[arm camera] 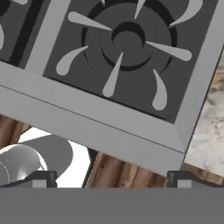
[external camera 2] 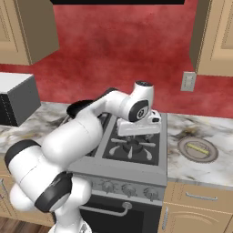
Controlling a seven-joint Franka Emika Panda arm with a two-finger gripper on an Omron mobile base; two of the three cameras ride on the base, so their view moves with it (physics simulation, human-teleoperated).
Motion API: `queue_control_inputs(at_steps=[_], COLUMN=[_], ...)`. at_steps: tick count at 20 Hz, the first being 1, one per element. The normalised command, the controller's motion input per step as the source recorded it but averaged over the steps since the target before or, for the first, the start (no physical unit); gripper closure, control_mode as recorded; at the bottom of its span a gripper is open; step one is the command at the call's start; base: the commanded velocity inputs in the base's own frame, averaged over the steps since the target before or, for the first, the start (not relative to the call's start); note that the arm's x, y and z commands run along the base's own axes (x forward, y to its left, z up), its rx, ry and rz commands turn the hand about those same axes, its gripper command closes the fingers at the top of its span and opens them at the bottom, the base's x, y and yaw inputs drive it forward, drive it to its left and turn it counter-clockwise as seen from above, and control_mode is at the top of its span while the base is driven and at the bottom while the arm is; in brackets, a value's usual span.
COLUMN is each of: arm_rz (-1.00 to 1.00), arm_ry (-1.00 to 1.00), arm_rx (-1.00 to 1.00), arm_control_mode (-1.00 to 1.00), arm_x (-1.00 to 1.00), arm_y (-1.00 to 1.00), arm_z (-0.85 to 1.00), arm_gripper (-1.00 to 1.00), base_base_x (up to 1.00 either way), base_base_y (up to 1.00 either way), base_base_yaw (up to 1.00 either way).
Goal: Pick up the butter stick and place it in the pan. Then turn on the burner for the pan.
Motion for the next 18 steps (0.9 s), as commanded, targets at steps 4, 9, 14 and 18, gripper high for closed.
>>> queue_control_inputs(at_steps=[4, 9, 14, 18], arm_rz=[0.09, 0.1, 0.05, 0.07], arm_ry=[0.01, 0.0, 0.0, 0.0], arm_rx=[0.0, 0.0, 0.0, 0.0], arm_control_mode=[-1.0, -1.0, -1.0, -1.0], arm_x=[0.14, 0.29, 0.27, 0.2], arm_y=[-0.5, -0.46, -0.26, -0.28], arm_z=[-0.17, -0.12, -0.09, -0.12], arm_gripper=[-1.0, -1.0, -1.0, -1.0], base_base_x=[0.0, 0.0, 0.0, 0.0], base_base_y=[0.0, 0.0, 0.0, 0.0], base_base_yaw=[0.0, 0.0, 0.0, 0.0])
